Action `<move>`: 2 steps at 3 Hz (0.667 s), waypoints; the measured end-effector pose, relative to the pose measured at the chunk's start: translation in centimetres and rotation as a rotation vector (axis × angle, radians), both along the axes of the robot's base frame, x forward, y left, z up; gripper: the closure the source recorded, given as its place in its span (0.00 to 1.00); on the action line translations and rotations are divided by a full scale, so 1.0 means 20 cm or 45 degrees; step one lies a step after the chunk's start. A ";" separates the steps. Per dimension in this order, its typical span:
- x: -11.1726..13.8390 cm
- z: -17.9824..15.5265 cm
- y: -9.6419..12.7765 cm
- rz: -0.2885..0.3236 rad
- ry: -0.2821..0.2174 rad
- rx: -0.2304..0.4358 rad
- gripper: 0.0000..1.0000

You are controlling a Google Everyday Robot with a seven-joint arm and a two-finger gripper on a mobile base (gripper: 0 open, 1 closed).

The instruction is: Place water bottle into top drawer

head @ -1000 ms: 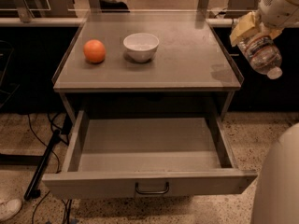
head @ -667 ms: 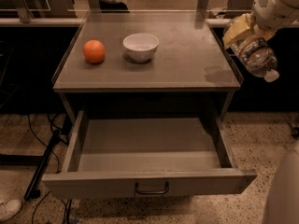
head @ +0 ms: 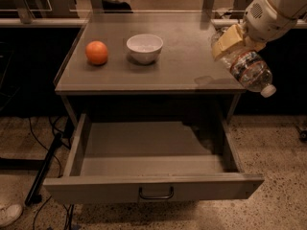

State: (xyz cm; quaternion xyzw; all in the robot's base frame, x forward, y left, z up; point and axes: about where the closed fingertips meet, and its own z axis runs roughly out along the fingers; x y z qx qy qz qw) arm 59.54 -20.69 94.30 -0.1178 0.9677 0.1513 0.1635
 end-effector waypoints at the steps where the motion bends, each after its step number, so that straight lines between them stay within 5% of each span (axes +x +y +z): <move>1: -0.01 -0.04 0.02 0.008 0.021 0.000 1.00; 2: -0.04 -0.09 0.09 0.051 0.034 0.013 1.00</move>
Offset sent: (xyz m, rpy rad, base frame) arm -0.0191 0.0402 -0.0340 0.0268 0.0458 0.0993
